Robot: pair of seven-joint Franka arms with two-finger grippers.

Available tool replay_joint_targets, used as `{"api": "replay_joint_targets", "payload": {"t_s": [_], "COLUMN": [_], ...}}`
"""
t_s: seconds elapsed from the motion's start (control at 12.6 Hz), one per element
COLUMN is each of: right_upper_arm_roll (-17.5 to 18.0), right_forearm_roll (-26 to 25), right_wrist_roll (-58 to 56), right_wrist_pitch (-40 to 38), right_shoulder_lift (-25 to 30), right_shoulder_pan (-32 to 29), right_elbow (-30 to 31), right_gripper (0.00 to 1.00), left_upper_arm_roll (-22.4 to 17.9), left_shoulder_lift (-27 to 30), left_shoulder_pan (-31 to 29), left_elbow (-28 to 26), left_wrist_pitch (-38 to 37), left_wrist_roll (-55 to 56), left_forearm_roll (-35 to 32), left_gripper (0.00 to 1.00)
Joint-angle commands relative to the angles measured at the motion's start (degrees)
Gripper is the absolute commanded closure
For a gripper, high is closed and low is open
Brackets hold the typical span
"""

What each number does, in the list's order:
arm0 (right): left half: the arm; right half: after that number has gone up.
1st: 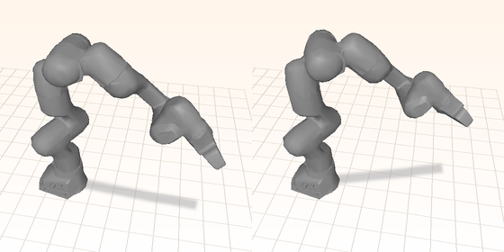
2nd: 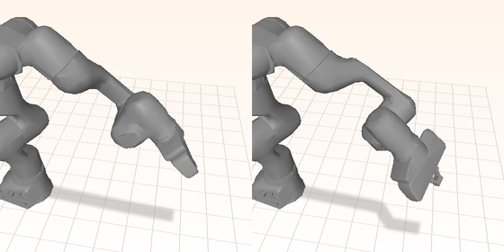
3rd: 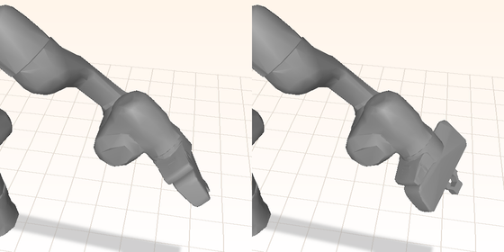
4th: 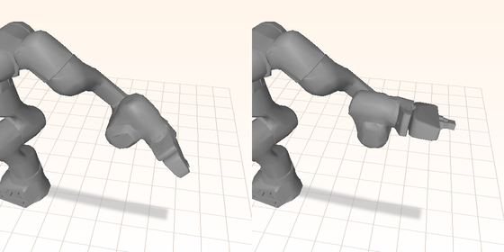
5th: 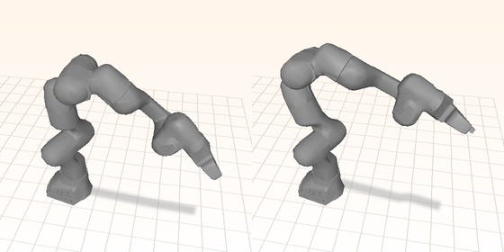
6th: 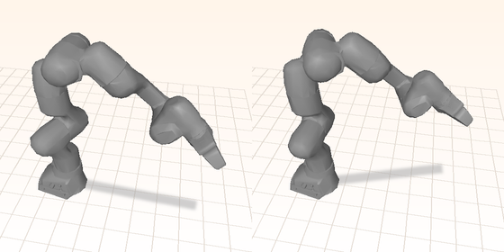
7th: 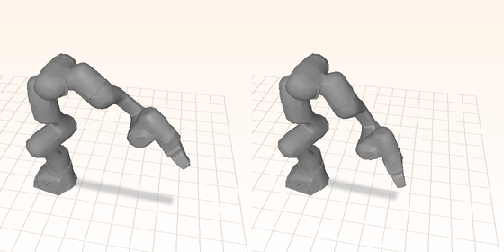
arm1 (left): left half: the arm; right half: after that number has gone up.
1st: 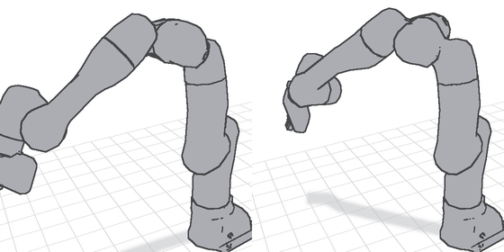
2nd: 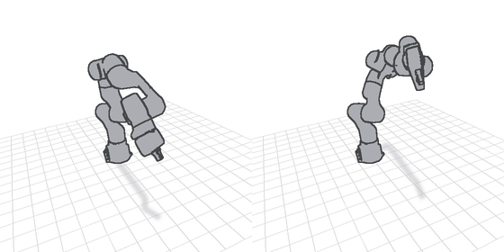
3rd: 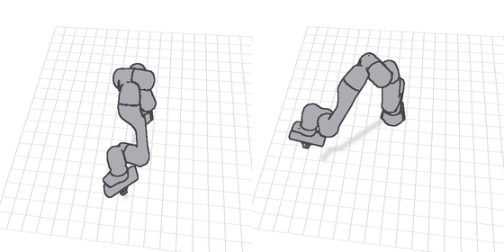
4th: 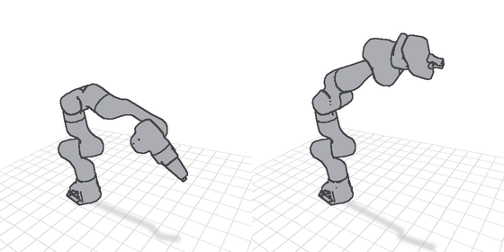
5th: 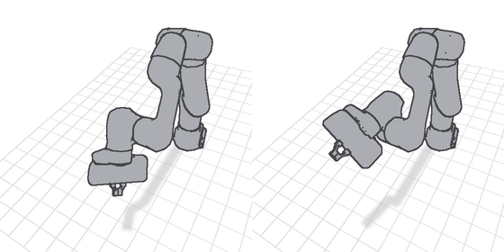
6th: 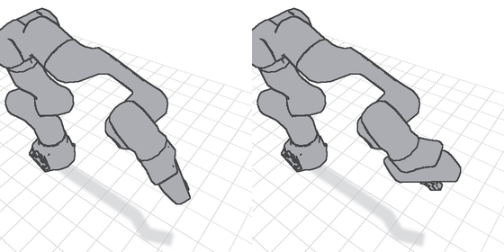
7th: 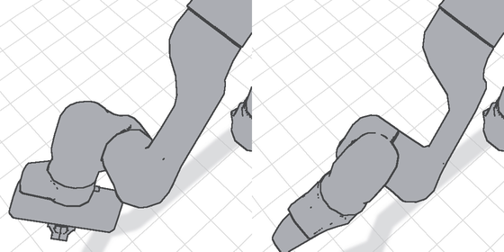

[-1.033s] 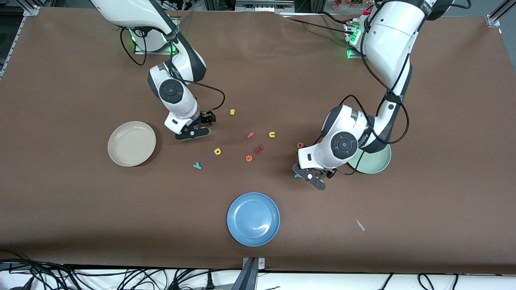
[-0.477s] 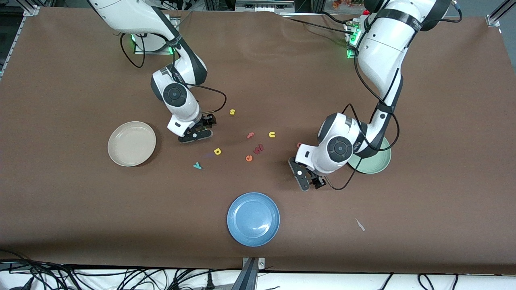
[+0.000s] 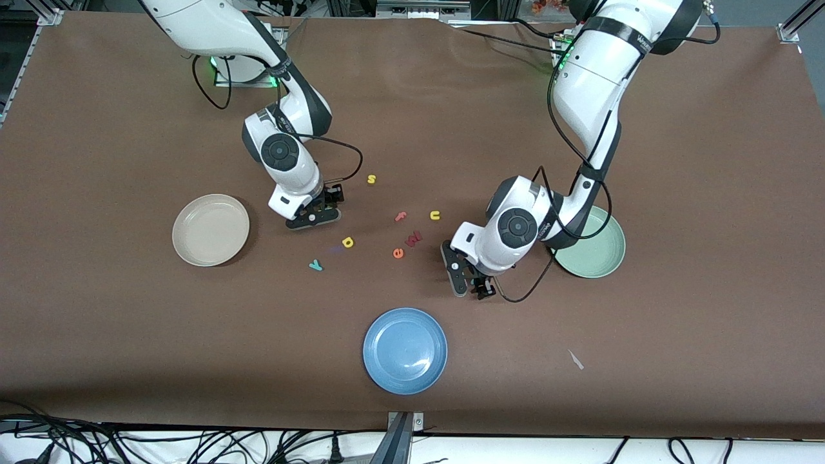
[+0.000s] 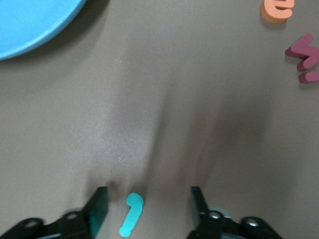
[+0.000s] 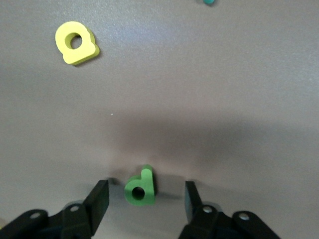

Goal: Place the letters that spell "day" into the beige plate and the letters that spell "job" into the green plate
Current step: 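Grip green d with the right gripper while the left gripper grips teal l, then place d on cream plate with the right gripper while the left gripper places l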

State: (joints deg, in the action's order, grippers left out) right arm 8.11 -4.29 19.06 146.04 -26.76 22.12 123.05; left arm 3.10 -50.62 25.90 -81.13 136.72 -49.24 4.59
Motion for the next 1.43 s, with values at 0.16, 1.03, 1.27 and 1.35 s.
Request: {"api": "replay_joint_targets", "payload": {"t_s": [0.16,1.03,1.27,1.35], "right_upper_arm_roll": [0.07,-1.68,-6.5,-8.79], "right_forearm_roll": [-0.9,-0.11,-0.11,-0.02], "right_wrist_roll": [-0.6,-1.74,-2.1,-4.1], "right_wrist_pitch": [1.26,-2.95,-4.53,-6.89], "right_shoulder_lift": [-1.36,2.59,5.04,6.27], "right_shoulder_pan": [-0.06,-0.33,-0.33,-0.42], "right_elbow": [-0.88,-1.23,-0.88,-1.05], "right_gripper": [0.47,0.94,0.94,0.94], "left_upper_arm_roll": [-0.55,-0.55,-0.73,-0.82], "left_shoulder_lift": [-1.23,0.96,5.42,7.27], "left_shoulder_pan": [-0.5,-1.47,-3.22,-4.53], "left_elbow": [1.94,1.85,1.15,0.98], "left_wrist_pitch": [0.04,-2.76,-12.65,-17.32], "left_wrist_roll": [-4.11,-3.77,1.57,3.08], "left_forearm_roll": [0.15,0.85,0.77,0.51], "left_gripper": [0.43,1.0,1.0,1.0]}}
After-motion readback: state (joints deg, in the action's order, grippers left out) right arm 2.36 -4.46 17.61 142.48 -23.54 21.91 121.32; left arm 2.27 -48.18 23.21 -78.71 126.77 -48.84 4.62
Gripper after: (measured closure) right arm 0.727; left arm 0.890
